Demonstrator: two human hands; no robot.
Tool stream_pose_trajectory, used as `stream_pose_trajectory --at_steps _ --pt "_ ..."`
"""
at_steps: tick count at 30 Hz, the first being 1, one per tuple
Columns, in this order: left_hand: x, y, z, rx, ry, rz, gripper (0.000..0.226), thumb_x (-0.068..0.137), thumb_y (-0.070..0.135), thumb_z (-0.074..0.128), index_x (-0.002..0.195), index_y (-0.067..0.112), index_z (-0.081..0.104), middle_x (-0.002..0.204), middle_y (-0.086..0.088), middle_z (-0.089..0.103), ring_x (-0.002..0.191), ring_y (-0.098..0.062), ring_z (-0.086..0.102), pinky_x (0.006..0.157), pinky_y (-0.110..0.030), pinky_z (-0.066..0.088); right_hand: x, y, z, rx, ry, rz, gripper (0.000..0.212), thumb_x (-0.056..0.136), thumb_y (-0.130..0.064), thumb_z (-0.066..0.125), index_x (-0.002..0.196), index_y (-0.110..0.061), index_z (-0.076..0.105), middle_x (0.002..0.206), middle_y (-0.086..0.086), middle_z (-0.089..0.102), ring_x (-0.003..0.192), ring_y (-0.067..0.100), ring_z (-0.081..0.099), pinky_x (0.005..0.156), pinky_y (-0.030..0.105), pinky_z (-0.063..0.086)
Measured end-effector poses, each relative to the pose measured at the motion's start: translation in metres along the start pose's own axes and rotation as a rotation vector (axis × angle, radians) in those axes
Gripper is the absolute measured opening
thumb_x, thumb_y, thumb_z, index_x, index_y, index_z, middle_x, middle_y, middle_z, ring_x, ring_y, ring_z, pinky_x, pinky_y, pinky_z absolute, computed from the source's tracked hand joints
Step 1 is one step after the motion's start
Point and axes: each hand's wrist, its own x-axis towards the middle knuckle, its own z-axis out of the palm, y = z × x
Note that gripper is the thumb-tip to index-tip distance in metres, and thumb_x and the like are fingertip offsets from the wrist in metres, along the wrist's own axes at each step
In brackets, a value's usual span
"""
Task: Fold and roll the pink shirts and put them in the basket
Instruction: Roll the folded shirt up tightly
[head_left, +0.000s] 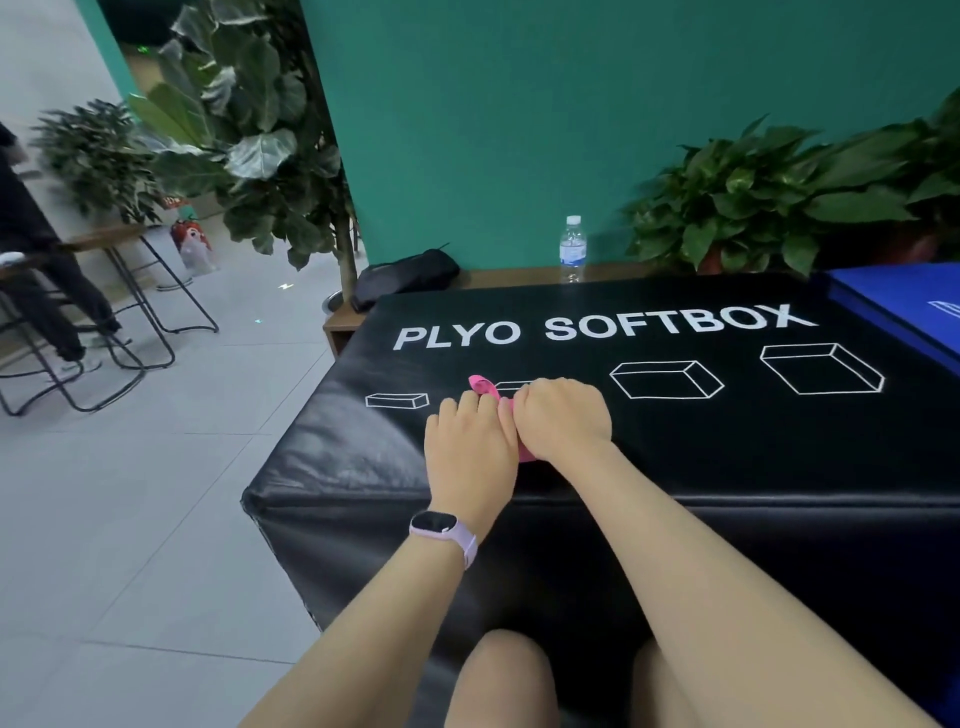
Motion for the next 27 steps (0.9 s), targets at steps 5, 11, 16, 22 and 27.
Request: stream_pose_trajectory --at_steps 5,11,16,22,27 --pt "0.045 -0.018 -0.001 0.082 -0.159 0.194 0.019 0.096 0.028 0.041 0.094 0.015 0.055 0.095 -0.005 0.065 0.070 -0.029 0.051 0.058 -0.033 0.034 -0.018 -0.003 0.007 -0.060 0.106 0.002 0.020 0.096 -0.015 0.037 0.098 -0.017 0.057 0.098 0.006 0.061 0.089 0.028 0.053 0.074 0.038 0.037" --pt "0.062 -0.016 0.002 0.027 -0.187 0.192 0.026 0.097 0.035 0.038 0.079 0.018 0.045 0.095 -0.002 0.064 0.075 -0.029 0.053 0.065 -0.033 0.035 -0.013 -0.006 0.015 0.044 0.238 0.110 0.045 0.101 -0.026 0.015 0.091 -0.017 0.059 0.095 0.004 0.061 0.091 0.028 0.054 0.085 0.041 0.041" --pt "0.037 -0.019 0.014 0.012 0.072 0.206 0.023 0.102 0.024 0.029 0.102 0.021 0.052 0.102 0.003 0.053 0.092 -0.025 0.045 0.075 -0.035 0.030 0.015 0.003 0.009 -0.064 0.051 -0.028 0.015 0.095 -0.018 0.043 0.095 -0.019 0.058 0.099 0.001 0.065 0.093 0.026 0.058 0.072 0.036 0.037" --pt "0.045 -0.023 0.018 -0.010 0.074 0.198 0.019 0.100 0.021 0.030 0.092 0.023 0.046 0.093 0.005 0.052 0.079 -0.022 0.037 0.069 -0.034 0.029 0.034 0.002 0.004 -0.028 -0.005 -0.013 0.016 0.100 -0.019 0.037 0.092 -0.021 0.051 0.105 0.002 0.066 0.096 0.027 0.058 0.070 0.036 0.036" --pt "0.069 -0.026 0.015 0.087 -0.068 0.261 0.011 0.089 0.013 0.039 0.081 0.020 0.038 0.081 0.004 0.051 0.069 -0.023 0.040 0.060 -0.032 0.029 0.015 0.007 0.013 -0.019 0.120 -0.022 0.028 0.101 -0.023 0.030 0.104 -0.016 0.057 0.108 0.006 0.056 0.101 0.029 0.050 0.087 0.039 0.039"
